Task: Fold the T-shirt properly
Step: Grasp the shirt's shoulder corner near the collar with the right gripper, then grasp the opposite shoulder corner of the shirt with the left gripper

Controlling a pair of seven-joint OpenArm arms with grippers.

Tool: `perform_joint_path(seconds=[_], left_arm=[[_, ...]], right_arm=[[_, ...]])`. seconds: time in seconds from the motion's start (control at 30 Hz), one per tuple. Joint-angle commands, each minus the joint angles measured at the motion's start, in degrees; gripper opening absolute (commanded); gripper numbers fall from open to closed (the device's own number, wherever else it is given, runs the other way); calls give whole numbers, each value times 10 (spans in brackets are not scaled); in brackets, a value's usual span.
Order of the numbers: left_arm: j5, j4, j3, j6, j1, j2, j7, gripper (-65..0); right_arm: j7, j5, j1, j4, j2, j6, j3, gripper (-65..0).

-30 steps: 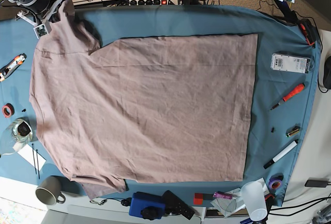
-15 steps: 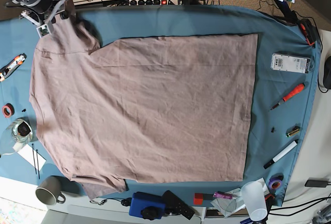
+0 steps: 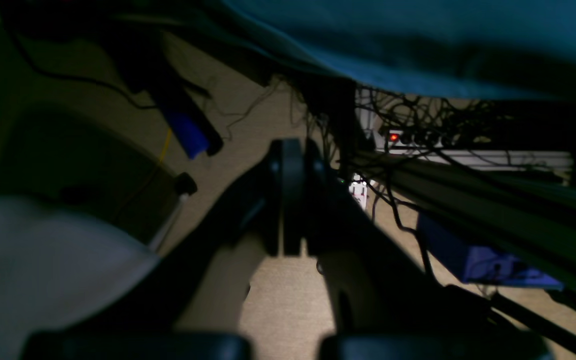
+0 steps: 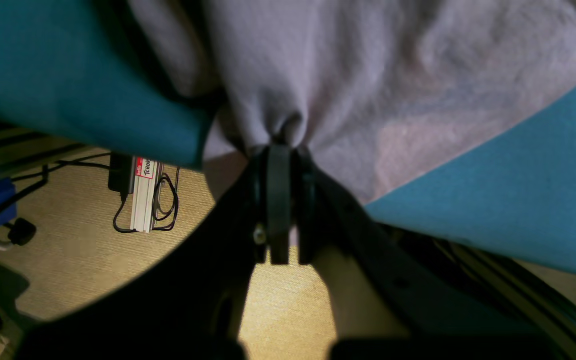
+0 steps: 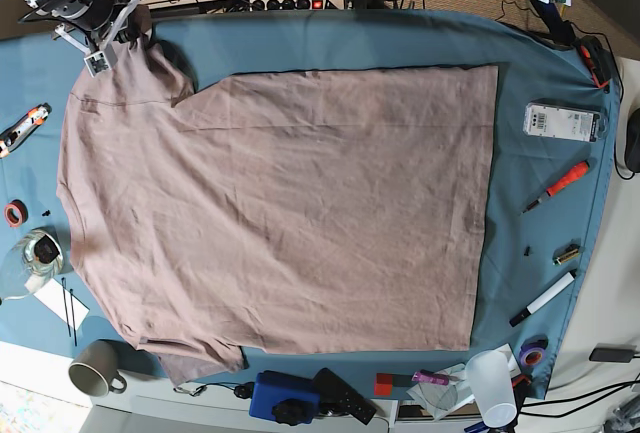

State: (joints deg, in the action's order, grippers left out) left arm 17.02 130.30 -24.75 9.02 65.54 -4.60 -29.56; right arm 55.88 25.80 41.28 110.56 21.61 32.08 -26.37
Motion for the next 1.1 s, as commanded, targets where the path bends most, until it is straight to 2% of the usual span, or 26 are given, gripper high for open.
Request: perform_joint_path(seconds=[0.0, 0.13, 0.33, 0.7, 0.77, 0.8, 0.83, 0.9, 1.0, 1.07], left_arm=[[2, 9, -2, 0, 9, -2, 11, -650], [2, 12, -2, 0, -5, -2, 10, -650], [2, 40, -2, 0, -15, -2, 9, -650], [15, 44, -2, 4, -118, -2, 12, -645], [47, 44, -2, 28, -126, -2, 24, -501], [63, 44, -2, 42, -128, -2, 40, -448], [74, 44, -1, 46, -131, -2, 52, -424], [71, 44, -1, 33, -141, -1, 59, -422], [66, 41, -1, -18, -158, 0, 45, -422], [66, 29, -1, -22, -169, 0, 45, -422]], right_arm=[[8, -7, 5, 14, 6, -2, -16, -650], [9, 35, 5, 59, 6, -2, -68, -650], [48, 115, 5, 114, 6, 11, -132, -650], [54, 119, 5, 114, 6, 12, -134, -650], [58, 119, 5, 114, 6, 12, -134, -650], [61, 119, 5, 114, 6, 12, -134, -650], [63, 119, 5, 114, 6, 12, -134, -650], [66, 119, 5, 114, 6, 12, -134, -650], [70, 119, 5, 114, 6, 12, -134, -650], [71, 119, 5, 114, 6, 12, -134, -650]])
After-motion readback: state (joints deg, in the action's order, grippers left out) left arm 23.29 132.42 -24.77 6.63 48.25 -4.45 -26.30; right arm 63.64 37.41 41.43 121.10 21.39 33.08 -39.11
